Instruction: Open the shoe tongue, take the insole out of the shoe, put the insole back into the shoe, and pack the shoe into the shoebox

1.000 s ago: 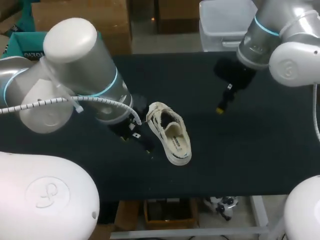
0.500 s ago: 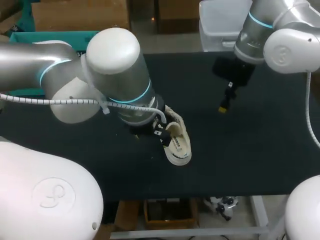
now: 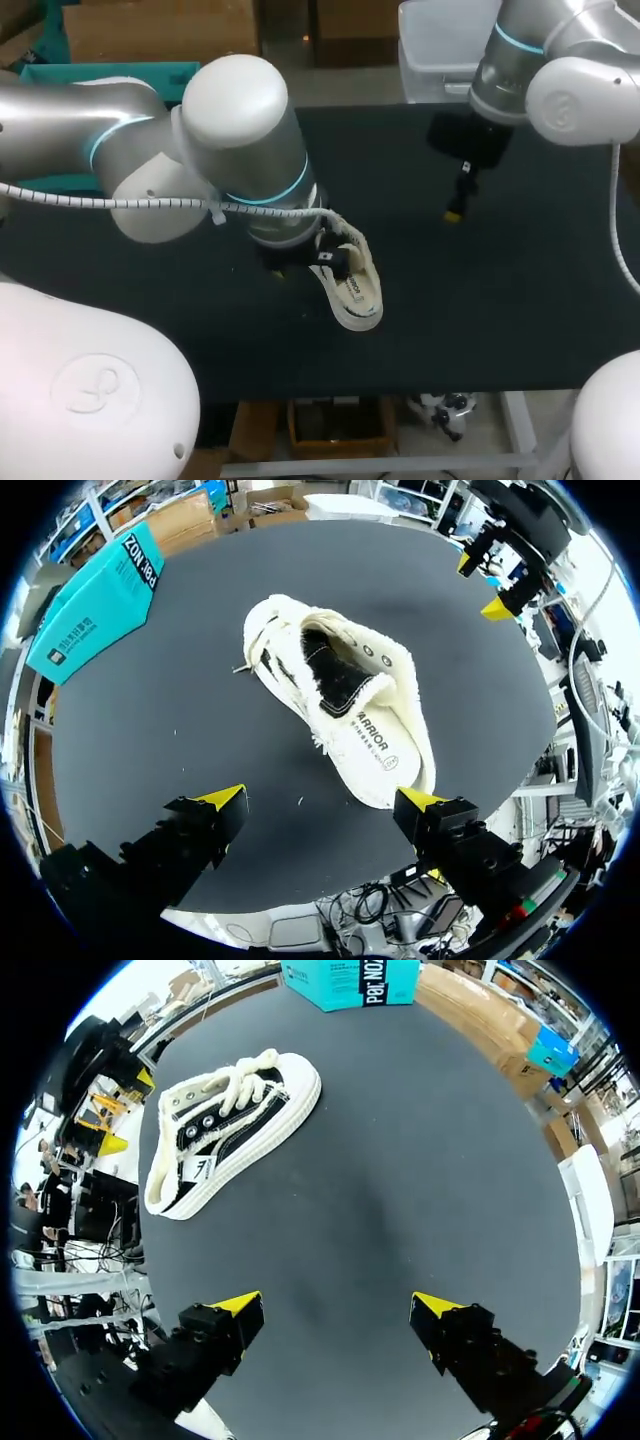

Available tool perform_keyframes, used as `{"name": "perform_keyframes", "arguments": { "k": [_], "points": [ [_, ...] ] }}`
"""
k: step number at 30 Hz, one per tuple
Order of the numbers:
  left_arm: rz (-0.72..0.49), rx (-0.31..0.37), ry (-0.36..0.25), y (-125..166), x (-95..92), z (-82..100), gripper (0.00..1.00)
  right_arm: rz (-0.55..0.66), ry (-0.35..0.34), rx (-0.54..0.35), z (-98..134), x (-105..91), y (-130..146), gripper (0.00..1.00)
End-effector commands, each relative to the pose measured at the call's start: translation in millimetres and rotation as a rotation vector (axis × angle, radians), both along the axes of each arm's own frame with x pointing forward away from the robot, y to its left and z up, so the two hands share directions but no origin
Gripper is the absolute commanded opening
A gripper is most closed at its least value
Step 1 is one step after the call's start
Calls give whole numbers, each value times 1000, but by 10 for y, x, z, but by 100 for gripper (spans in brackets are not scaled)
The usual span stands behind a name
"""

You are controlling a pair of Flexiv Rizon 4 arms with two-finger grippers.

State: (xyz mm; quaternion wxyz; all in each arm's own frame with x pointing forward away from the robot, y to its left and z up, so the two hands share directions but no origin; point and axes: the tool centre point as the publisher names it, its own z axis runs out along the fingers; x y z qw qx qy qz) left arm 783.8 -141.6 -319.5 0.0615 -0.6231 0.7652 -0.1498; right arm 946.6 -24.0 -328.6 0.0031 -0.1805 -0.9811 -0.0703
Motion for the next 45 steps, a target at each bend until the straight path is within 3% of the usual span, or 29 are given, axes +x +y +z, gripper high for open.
{"name": "perform_keyframes", "arguments": {
  "k": [1, 5, 12, 16, 18, 19, 20, 22, 23, 27, 36, 38, 40, 41, 45],
  "points": [
    [117, -42, 9, -37, 35, -213, 100, 42, -15, -6, -13, 26, -4, 100],
    [174, -24, 12, -182, 111, -334, 100, 80, -16, -12, -49, 58, -36, 100],
    [226, -23, -29, -326, 234, -375, 100, 115, -39, -13, -77, 82, -45, 100],
    [240, -19, -22, -327, 357, -405, 100, 128, -48, -14, -89, 80, -26, 100],
    [259, -14, -22, -312, 407, -418, 89, 140, -52, -20, -89, 77, -7, 100],
    [263, -19, -17, -299, 431, -421, 73, 147, -54, -24, -89, 77, 5, 100],
    [270, -20, -16, -289, 448, -422, 70, 150, -55, -27, -89, 78, 11, 100],
    [282, -26, -15, -267, 471, -421, 50, 157, -56, -34, -92, 85, 27, 100],
    [289, -29, -18, -252, 479, -414, 46, 161, -58, -36, -93, 87, 28, 100],
    [309, -36, -22, -195, 510, -382, 40, 175, -66, -47, -88, 106, 38, 100],
    [337, -41, -20, -144, 670, -383, 45, 194, -73, -51, -123, 136, 20, 100],
    [344, -46, -15, -140, 706, -388, 42, 194, -72, -50, -132, 144, 14, 100],
    [346, -53, -10, -143, 723, -393, 32, 195, -71, -50, -138, 149, 13, 100],
    [347, -55, -9, -145, 732, -393, 0, 194, -69, -51, -140, 152, 13, 100],
    [346, -59, -3, -177, 719, -398, 0, 192, -63, -54, -152, 159, 14, 100]
  ]
}}
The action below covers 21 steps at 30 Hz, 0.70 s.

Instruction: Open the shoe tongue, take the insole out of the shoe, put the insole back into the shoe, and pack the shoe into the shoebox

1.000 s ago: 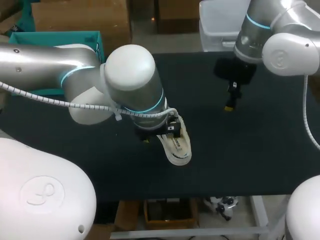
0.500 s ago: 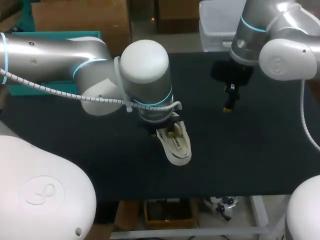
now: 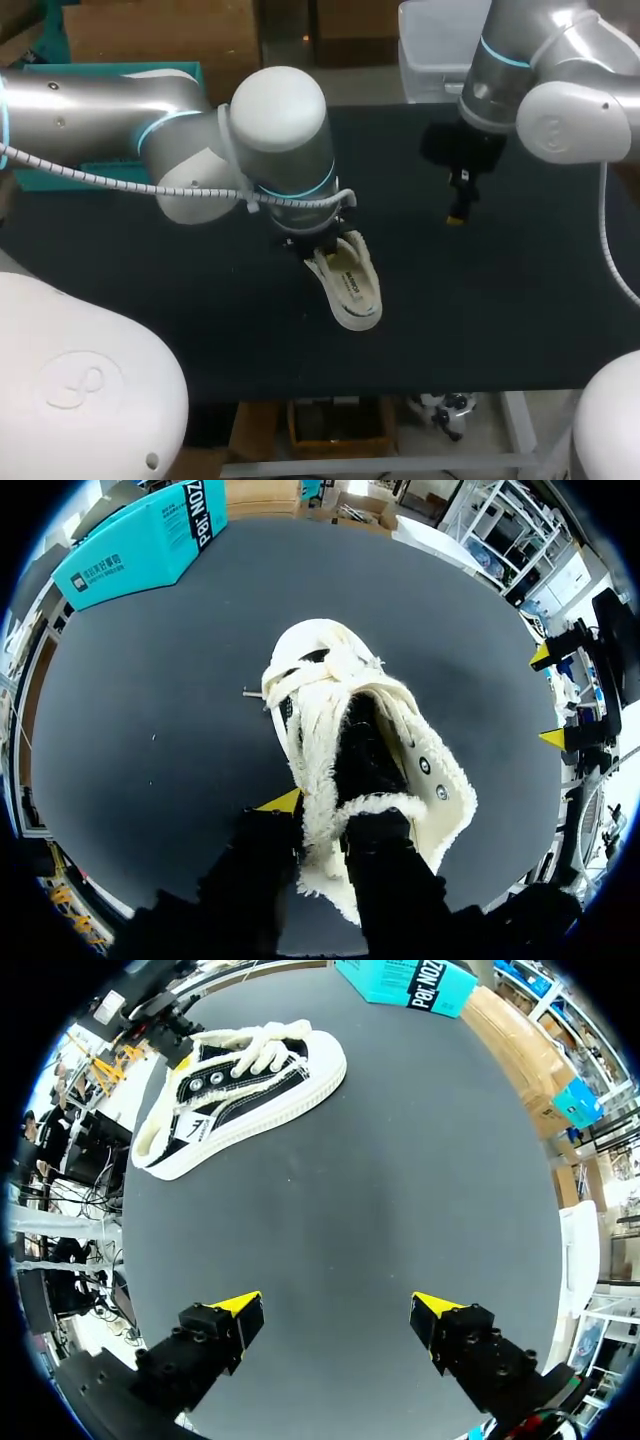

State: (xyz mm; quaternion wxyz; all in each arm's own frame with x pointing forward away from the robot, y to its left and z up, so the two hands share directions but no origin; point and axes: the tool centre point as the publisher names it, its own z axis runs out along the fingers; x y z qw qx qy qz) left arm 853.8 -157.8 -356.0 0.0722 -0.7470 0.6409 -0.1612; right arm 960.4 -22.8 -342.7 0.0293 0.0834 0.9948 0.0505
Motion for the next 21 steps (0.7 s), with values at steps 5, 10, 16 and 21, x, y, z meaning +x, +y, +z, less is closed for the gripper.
{"name": "perform_keyframes", "arguments": {
  "k": [5, 10, 16, 21],
  "points": [
    [3, -13, 21, -38, -1, -25, 0, -8, 10, 1, -18, 23, -7, 100],
    [-38, -23, 18, -54, -118, 93, 0, -8, 10, 1, -18, 23, -7, 100],
    [-155, -62, 9, 117, -187, 288, 0, -8, 10, 1, -18, 23, -7, 100],
    [-328, -86, 5, 325, -79, 498, 0, -8, 10, 1, -18, 23, -7, 100]
  ]
}}
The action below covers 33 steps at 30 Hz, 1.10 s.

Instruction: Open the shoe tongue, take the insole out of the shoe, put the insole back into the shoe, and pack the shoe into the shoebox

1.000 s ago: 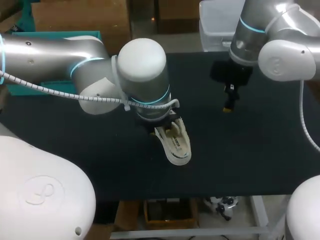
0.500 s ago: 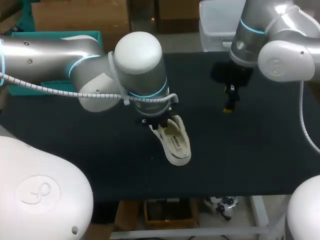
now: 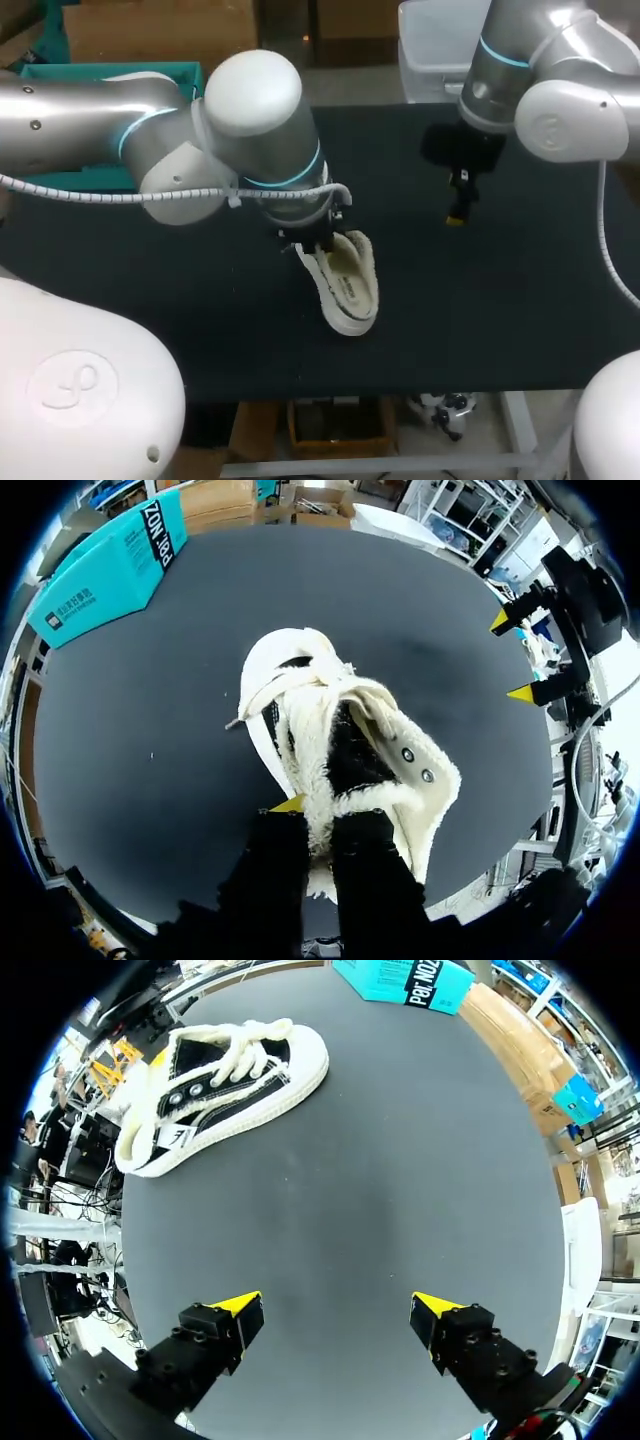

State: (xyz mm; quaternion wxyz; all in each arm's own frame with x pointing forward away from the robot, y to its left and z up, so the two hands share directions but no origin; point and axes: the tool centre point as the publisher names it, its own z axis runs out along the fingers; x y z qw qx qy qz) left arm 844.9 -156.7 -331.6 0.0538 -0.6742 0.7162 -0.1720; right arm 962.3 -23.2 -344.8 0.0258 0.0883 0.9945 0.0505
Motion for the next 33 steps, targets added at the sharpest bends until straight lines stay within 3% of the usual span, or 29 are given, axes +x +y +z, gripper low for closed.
{"name": "perform_keyframes", "arguments": {
  "k": [1, 6, 16, 21, 25, 26, 30, 32, 33],
  "points": [
    [-195, -65, 29, 389, 94, 362, 0, 2, 2, 0, 3, 3, -4, 100],
    [-393, -78, -34, 659, 303, 692, 0, 2, 2, 0, 3, 3, -4, 100],
    [-724, -71, -80, 1121, 796, 1286, 0, 2, 2, 0, 3, 3, -4, 100],
    [-981, -4, -118, 1449, 1126, 1716, 0, 2, 2, 0, 3, 3, -4, 100],
    [-1063, 79, -158, 1598, 1248, 1947, 0, 2, 2, 0, 3, 3, -4, 100],
    [-1090, 112, -178, 1674, 1314, 2082, 0, 2, 2, 0, 3, 3, -4, 100],
    [-1144, 134, -216, 1882, 1509, 2355, 0, 2, 2, 0, 3, 3, -4, 100],
    [-1157, 148, -217, 1926, 1565, 2398, 0, 2, 2, 0, 3, 3, -4, 100],
    [-1194, 178, -216, 2072, 1738, 2523, 0, 2, 2, 0, 3, 3, -4, 100]
  ]
}}
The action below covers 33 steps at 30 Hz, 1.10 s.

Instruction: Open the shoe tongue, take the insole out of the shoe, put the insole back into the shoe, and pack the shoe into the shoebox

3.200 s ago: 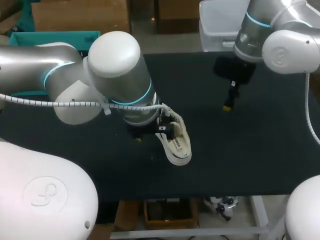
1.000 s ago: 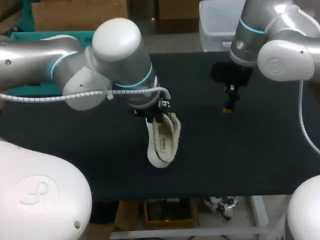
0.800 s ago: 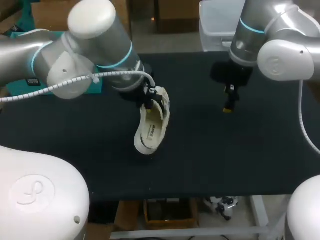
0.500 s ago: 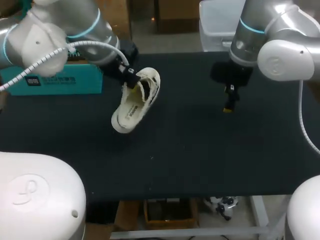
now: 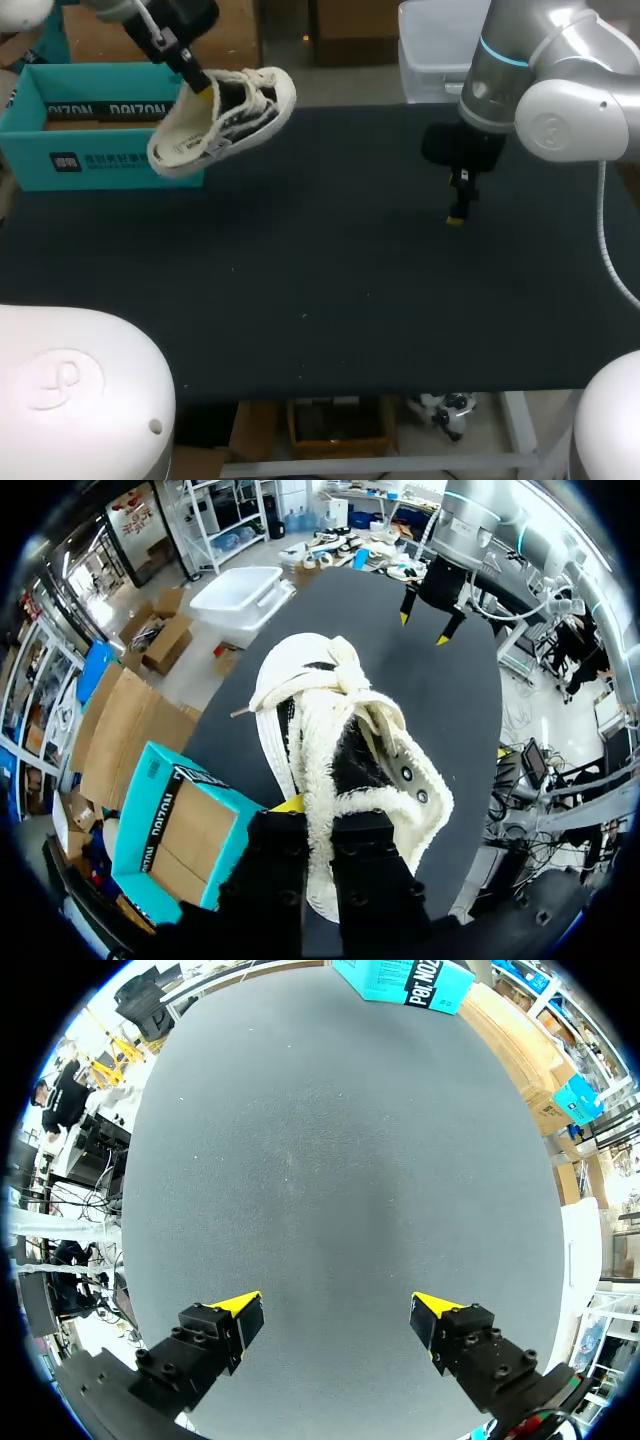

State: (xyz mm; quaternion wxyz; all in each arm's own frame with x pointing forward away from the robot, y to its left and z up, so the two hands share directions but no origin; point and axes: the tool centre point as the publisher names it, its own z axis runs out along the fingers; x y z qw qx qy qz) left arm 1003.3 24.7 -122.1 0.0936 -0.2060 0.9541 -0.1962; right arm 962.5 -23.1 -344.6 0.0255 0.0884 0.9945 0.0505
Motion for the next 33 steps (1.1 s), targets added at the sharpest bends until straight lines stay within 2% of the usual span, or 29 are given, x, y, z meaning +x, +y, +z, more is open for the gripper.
{"name": "perform_keyframes", "arguments": {
  "k": [1, 6, 11, 15, 21, 27, 33],
  "points": [
    [-172, 57, 3, 312, 197, 455, 0, 2, 2, 0, 2, 2, -4, 100],
    [-170, 128, -51, 622, 447, 483, 0, 2, 2, 0, 2, 2, -4, 100],
    [-170, 140, -68, 1043, 750, 495, 0, 2, 2, 0, 2, 2, -4, 100],
    [-169, 150, -77, 1418, 1010, 370, 0, 2, 2, 0, 2, 2, -4, 100],
    [-186, 174, -70, 1775, 1326, 165, 0, 2, 2, 0, 2, 2, -4, 100],
    [-258, 212, -100, 1965, 1427, -28, 0, 2, 2, 0, 2, 2, -4, 100],
    [-287, 246, -105, 2072, 1528, -199, 0, 2, 2, 0, 2, 2, -4, 100]
  ]
}}
